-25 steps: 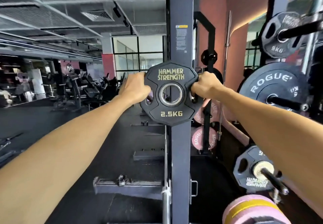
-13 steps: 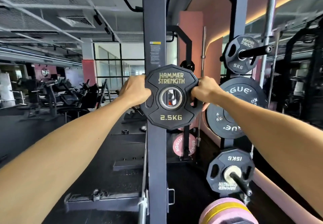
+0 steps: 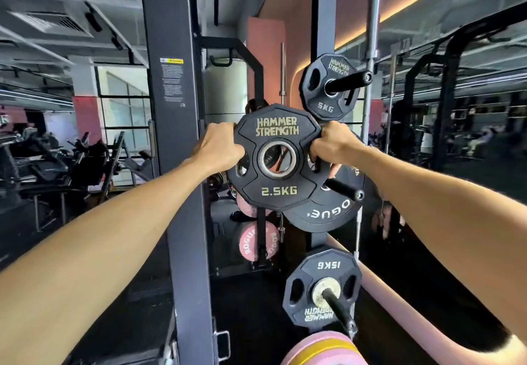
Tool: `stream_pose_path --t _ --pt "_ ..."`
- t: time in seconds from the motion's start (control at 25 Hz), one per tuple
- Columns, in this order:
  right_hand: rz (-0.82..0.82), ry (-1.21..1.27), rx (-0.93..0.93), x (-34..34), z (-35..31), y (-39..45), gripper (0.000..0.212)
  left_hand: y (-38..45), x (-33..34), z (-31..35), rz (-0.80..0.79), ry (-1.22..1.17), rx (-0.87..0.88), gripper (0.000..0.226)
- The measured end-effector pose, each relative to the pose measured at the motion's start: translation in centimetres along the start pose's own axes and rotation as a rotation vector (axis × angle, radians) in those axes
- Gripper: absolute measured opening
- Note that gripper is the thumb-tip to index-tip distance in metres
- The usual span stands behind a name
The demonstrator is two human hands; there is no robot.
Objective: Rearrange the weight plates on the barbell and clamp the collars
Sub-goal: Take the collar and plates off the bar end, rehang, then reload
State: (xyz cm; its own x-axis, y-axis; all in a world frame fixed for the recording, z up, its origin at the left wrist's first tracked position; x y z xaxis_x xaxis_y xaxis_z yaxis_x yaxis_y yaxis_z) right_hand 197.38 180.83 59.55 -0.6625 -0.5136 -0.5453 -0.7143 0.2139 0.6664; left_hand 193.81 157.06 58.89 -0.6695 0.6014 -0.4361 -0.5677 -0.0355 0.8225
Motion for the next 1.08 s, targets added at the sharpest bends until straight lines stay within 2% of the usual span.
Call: stream_pose_path --t 0.24,0.48,0.68,0.92,1.08 --pt "0.036 -0.076 0.022 -0.1 6.8 5.4 0.014 4.0 9.0 2.3 -0.036 -0.077 0.057 0.005" --pt "0.054 -0.063 0.123 -0.8 14.8 10.7 0.013 7.5 18.0 6.1 -0.069 -0.143 0.117 0.019" --pt "0.053 -0.086 0.086 -2.3 21.5 14.9 0.019 9.2 24.2 10.1 -0.062 -0.078 0.118 0.014" --pt "0.004 0.002 0.012 -4.3 27.9 20.3 0.018 10.5 29.5 15.3 -0.009 -0.028 0.041 0.021" --pt "-0.03 0.04 -0.029 -4.6 30.3 23.1 0.026 11.1 30.6 17.5 0.008 0.044 -0.002 0.019"
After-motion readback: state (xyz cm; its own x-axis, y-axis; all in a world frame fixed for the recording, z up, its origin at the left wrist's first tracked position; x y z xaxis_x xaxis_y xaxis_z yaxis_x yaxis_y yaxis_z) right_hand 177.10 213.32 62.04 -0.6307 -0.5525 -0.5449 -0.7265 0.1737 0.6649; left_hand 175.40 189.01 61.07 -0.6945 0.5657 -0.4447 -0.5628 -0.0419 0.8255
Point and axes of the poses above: each hand's wrist, its own y-axis towards the middle knuckle, its own x-axis out of the palm, z = x × y, the point moved 2 cm from there along y, towards the middle knuckle, and after that the axes turned 15 degrees about z, right-handed, at the moved point
